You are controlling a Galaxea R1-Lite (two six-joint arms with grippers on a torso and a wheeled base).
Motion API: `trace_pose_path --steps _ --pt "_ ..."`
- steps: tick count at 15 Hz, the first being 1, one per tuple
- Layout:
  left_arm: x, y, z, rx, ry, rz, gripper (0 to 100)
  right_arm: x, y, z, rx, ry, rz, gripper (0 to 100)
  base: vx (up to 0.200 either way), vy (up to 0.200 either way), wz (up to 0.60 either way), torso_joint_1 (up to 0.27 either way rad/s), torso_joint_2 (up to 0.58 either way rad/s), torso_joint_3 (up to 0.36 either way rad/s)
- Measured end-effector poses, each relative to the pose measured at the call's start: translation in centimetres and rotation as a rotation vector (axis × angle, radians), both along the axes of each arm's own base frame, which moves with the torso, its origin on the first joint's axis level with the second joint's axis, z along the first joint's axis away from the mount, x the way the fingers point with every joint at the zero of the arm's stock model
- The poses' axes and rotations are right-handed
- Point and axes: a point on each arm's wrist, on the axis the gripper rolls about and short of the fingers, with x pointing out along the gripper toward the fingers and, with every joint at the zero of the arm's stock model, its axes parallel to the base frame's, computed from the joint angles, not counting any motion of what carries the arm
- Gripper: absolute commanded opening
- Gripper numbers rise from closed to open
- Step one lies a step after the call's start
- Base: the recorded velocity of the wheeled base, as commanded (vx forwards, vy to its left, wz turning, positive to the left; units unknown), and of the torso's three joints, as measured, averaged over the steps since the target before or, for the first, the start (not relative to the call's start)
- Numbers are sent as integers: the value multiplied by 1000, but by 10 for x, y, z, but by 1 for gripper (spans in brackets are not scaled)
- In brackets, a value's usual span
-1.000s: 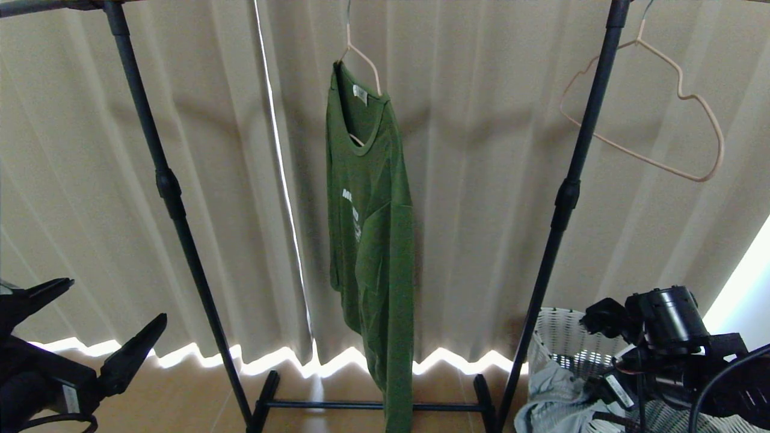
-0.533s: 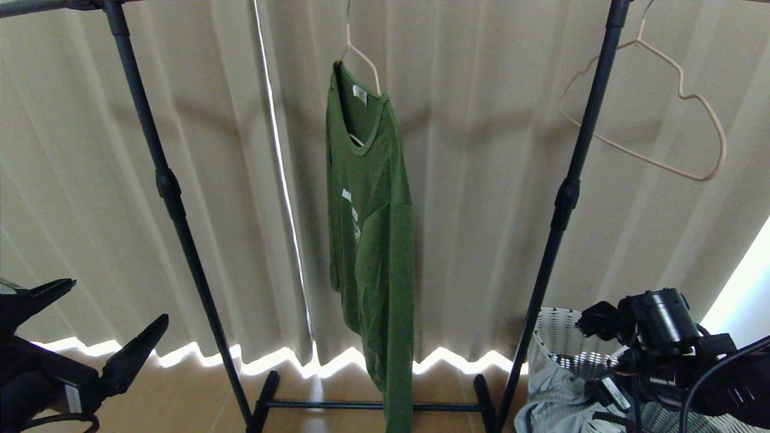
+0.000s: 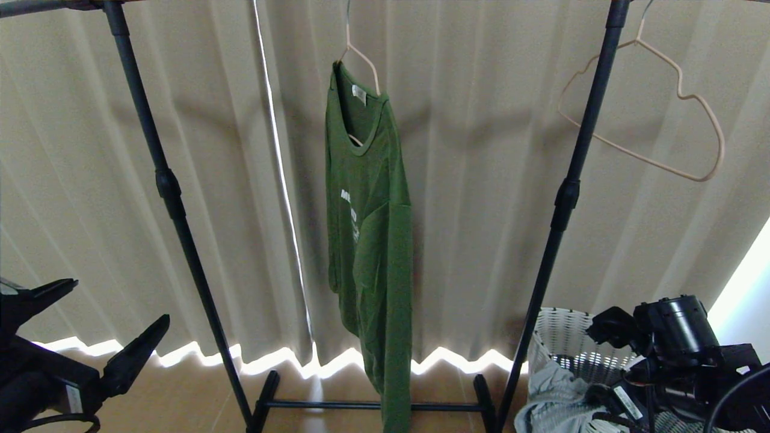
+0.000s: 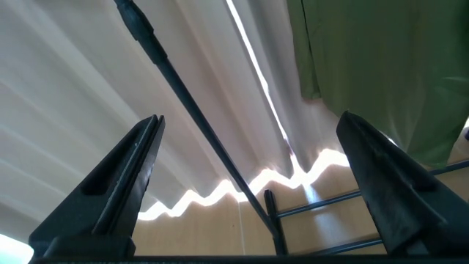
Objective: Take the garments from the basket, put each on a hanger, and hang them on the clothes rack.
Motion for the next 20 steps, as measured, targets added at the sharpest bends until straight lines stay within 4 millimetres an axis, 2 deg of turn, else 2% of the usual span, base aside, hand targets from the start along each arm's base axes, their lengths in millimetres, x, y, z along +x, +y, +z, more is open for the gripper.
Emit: trace_pose_path --steps 4,10,13,14,20 --pt "0 0 0 -2 0 -11 100 -1 1 -2 0 10 6 100 0 0 0 0 0 0" --pt "0 0 0 -2 -1 -10 100 16 2 -22 -13 25 -6 100 0 0 0 0 0 0" --pt "0 0 0 -2 -1 -10 100 19 2 -31 -25 52 -12 100 0 0 0 0 0 0" --pt "0 0 0 -2 -2 -9 100 19 1 -32 -26 57 -13 0 0 0 0 0 0 0" --pt "0 0 1 -2 -3 -10 100 16 2 -27 -24 43 -6 0 0 0 0 0 0 0"
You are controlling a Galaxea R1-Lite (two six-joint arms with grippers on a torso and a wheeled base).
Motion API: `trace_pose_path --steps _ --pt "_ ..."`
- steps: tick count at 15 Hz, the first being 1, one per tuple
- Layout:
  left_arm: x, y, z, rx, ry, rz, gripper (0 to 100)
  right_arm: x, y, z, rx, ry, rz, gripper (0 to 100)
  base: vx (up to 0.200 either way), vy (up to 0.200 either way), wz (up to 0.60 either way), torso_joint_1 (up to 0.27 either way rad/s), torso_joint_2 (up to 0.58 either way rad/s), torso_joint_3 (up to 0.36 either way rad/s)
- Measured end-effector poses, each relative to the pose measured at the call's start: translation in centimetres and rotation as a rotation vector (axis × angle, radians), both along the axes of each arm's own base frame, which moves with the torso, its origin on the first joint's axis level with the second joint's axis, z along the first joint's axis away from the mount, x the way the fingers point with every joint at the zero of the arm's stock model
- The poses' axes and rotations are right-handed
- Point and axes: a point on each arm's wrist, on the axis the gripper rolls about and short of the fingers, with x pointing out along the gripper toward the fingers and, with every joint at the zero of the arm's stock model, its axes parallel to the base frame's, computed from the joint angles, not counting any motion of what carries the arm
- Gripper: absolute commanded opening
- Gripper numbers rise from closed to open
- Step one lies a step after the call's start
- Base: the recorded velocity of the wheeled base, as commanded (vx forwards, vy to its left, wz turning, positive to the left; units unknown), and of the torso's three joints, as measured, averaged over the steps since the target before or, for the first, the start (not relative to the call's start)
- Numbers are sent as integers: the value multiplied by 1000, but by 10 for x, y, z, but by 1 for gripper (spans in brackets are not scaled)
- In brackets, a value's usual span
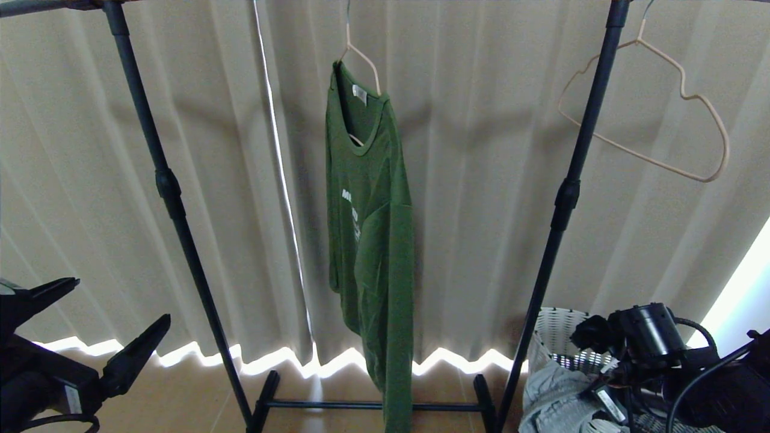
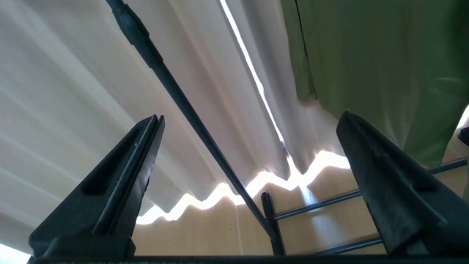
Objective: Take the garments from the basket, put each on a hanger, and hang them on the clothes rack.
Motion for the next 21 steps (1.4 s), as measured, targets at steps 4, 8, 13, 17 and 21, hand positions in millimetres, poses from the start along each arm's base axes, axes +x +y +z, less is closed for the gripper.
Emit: trace_pose_path --steps 4,8,13,17,21 --pt "0 0 -1 0 2 0 100 -4 5 16 18 -64 27 0 0 0 0 0 0 0" --pt "0 0 -1 2 2 0 100 -13 20 42 73 -176 115 0 0 0 0 0 0 0" --pt "0 0 -1 3 4 -3 100 -30 40 80 186 -330 273 0 -120 0 0 4 1 0" --pt "0 0 -2 4 8 -2 100 -31 45 104 230 -467 333 0 -200 0 0 -4 4 2" --pt "-1 0 -2 5 8 -5 100 -25 47 121 220 -541 356 0 -200 0 0 1 0 6"
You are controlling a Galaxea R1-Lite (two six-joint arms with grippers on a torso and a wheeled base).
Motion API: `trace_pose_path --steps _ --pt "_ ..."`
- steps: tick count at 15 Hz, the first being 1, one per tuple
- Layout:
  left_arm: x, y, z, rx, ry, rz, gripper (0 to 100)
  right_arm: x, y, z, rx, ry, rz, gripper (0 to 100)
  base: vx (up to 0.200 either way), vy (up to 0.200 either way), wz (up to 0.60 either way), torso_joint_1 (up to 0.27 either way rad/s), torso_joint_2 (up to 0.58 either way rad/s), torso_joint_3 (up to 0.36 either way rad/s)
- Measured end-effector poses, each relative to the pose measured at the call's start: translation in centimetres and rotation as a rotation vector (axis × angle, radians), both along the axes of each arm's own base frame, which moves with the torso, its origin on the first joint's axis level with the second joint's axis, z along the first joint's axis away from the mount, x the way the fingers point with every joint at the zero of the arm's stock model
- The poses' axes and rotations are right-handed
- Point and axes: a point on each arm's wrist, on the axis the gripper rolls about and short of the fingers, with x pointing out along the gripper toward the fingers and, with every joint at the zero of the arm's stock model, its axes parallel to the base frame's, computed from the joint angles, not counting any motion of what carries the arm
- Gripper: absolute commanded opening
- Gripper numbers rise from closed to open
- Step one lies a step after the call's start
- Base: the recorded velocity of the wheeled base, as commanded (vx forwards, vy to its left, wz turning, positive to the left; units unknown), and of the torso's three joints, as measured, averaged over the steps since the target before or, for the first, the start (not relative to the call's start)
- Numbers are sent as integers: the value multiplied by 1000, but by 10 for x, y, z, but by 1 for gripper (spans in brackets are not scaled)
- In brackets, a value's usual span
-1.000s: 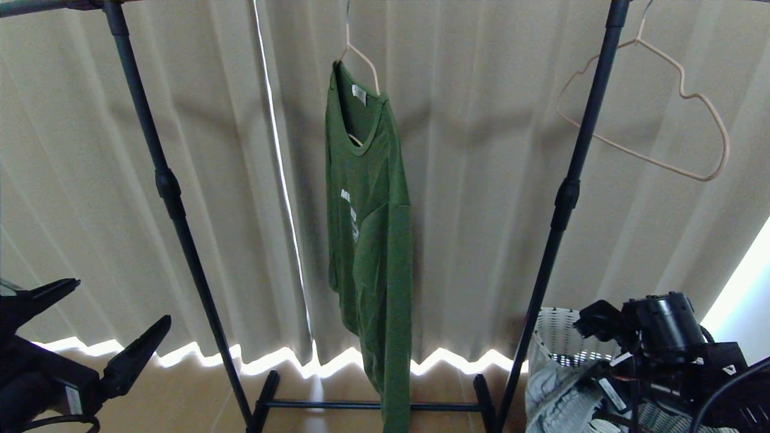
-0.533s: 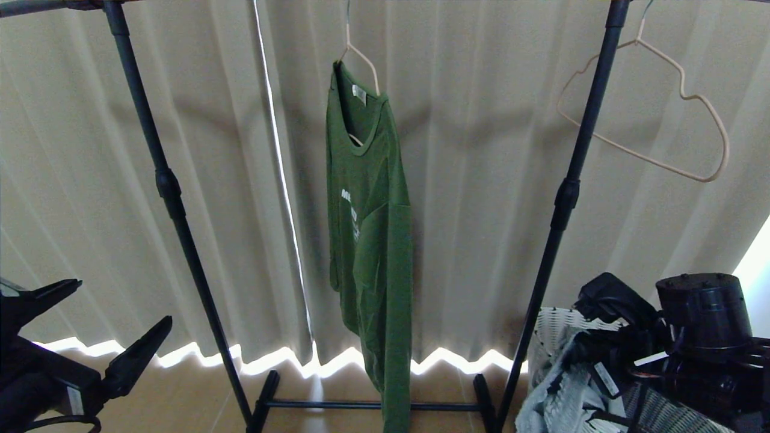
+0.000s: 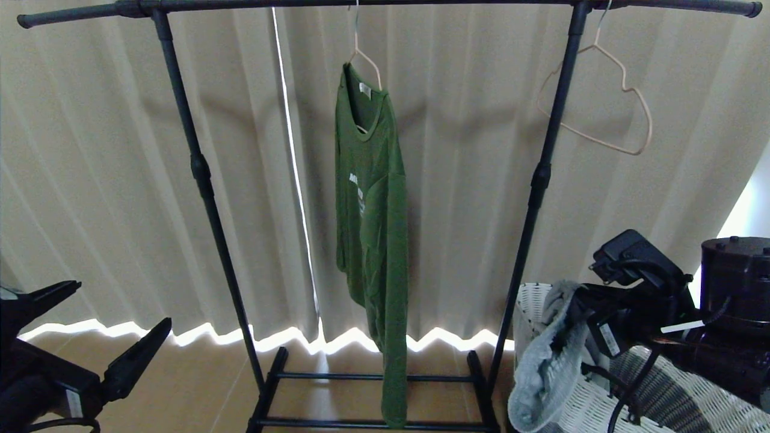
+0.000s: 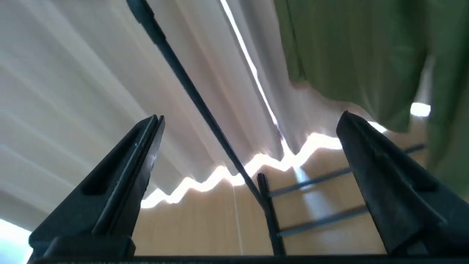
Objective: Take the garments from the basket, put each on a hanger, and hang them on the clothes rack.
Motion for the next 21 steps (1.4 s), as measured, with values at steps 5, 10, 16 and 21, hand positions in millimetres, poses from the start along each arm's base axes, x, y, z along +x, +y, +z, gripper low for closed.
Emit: trace_pose_path --steps 5,10,16,21 --pt "-6 -7 -7 5 18 -120 100 11 6 24 24 -79 12 0 0 0 0 0 0 0" --pt "-9 -23 -10 101 18 -355 100 19 42 70 112 -214 150 0 0 0 0 0 0 0" --pt "28 -70 -11 113 141 -510 100 6 96 117 292 -326 335 0 0 0 0 0 0 0" --pt "60 -144 -11 -189 226 -566 100 -8 110 128 386 -325 492 0 0 0 0 0 0 0"
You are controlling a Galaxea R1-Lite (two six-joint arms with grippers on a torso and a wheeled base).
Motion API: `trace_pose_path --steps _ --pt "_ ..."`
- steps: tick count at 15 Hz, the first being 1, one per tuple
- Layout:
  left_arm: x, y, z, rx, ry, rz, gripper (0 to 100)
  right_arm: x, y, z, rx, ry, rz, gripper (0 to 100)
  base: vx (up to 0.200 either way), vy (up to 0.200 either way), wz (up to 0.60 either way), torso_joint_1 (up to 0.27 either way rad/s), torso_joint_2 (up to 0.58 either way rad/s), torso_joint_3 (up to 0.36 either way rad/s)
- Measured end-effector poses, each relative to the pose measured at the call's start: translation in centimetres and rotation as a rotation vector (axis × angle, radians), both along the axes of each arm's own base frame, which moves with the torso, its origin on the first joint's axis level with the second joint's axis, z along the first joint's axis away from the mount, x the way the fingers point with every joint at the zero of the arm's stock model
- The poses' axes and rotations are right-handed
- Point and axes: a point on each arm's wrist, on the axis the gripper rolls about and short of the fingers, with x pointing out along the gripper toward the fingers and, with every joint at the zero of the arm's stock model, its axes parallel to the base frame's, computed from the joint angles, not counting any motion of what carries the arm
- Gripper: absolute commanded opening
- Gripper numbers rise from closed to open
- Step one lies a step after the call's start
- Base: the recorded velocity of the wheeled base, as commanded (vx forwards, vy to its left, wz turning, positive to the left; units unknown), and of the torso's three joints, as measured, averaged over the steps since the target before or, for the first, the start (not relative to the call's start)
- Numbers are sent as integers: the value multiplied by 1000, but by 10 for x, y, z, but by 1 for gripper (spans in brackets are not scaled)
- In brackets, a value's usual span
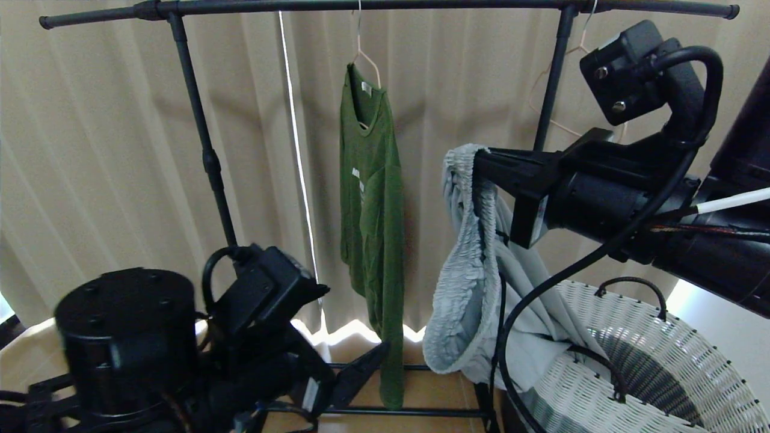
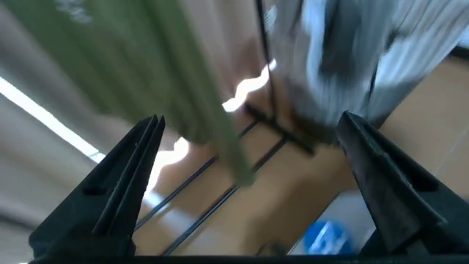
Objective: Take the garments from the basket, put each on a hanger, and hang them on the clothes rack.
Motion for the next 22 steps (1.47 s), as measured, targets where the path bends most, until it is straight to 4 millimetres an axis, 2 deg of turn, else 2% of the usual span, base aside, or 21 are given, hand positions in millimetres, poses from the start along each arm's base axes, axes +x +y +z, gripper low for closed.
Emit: trace_pose_path --steps 4,7,11,15,16,19,22 --pt "26 -56 -9 -84 45 -17 100 -6 1 5 35 0 29 0 0 0 0 0 0 0" --pt "44 -80 -23 -95 76 36 100 -12 1 12 66 -32 58 0 0 0 0 0 0 0" --pt "53 -81 -55 -37 147 97 100 -17 -6 16 77 -46 57 0 0 0 0 0 0 0" --pt "47 -70 -60 -52 142 114 100 -17 -11 12 69 -39 41 0 0 0 0 0 0 0" --pt "45 -65 -59 -64 133 117 0 -16 -12 12 69 -38 35 0 0 0 0 0 0 0" --pt "39 -50 -59 -71 125 134 0 -12 -16 13 69 -40 15 0 0 0 0 0 0 0" --pt "35 -36 -51 -85 35 159 0 2 -31 12 66 -41 -64 0 0 0 0 0 0 0"
